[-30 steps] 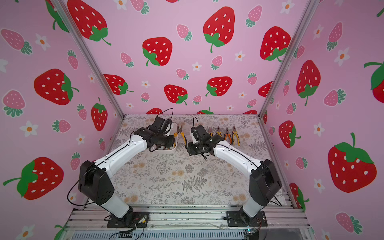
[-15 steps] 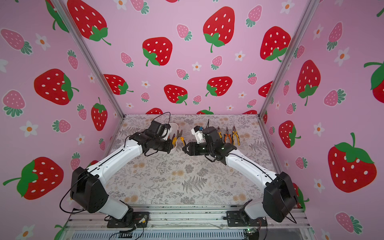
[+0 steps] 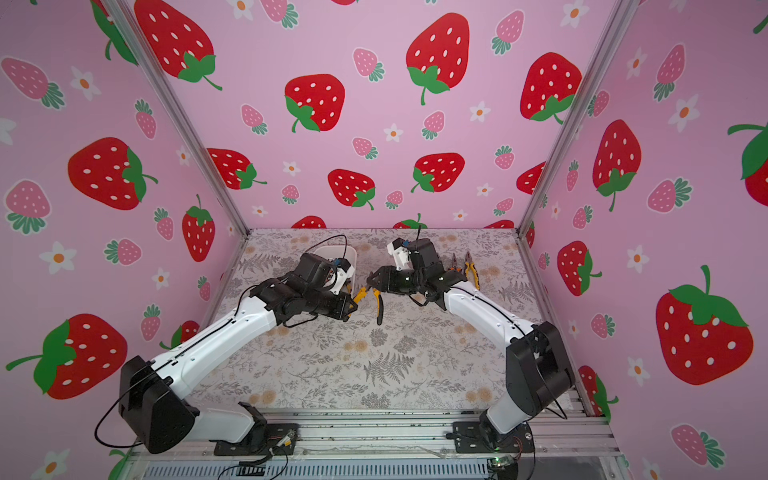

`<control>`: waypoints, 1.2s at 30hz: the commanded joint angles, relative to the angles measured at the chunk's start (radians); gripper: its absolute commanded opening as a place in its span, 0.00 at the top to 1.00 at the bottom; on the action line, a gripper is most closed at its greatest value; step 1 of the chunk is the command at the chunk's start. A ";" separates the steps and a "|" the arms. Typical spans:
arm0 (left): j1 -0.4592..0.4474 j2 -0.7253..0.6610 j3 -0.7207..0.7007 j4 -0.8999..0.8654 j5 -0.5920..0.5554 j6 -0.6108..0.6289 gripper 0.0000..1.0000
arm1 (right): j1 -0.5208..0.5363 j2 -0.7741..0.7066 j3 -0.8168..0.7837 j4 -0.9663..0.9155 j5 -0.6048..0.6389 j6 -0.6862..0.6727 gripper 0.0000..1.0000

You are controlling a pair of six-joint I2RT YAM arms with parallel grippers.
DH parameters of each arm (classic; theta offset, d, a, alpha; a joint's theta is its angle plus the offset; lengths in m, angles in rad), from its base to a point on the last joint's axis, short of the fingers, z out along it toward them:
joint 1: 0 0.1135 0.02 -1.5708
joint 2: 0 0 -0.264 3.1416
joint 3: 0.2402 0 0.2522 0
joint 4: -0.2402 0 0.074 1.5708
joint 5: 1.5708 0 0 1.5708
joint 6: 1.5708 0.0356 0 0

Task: Take the pliers out of the storage box
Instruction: Place the pliers at the center of the board.

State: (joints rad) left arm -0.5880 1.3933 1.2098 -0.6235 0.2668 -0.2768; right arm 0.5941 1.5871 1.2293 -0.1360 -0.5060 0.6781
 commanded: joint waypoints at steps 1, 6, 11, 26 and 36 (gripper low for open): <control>-0.008 -0.027 0.007 0.076 0.046 -0.005 1.00 | -0.004 0.015 -0.005 0.075 -0.059 0.072 0.57; -0.013 -0.016 0.007 0.081 0.043 -0.004 1.00 | -0.010 0.029 -0.047 0.206 -0.133 0.215 0.78; -0.020 -0.004 0.005 0.079 0.033 -0.001 1.00 | -0.014 0.032 -0.083 0.292 -0.171 0.337 0.98; -0.039 -0.009 -0.013 0.076 0.048 0.002 0.62 | -0.075 -0.020 -0.056 0.248 -0.103 0.336 1.00; -0.044 0.003 -0.035 0.079 0.039 0.010 0.64 | -0.091 0.003 -0.042 0.290 -0.138 0.396 1.00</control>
State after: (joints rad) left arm -0.6193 1.3975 1.1969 -0.5510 0.2729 -0.2832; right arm 0.5133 1.6009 1.1564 0.0860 -0.6346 1.0279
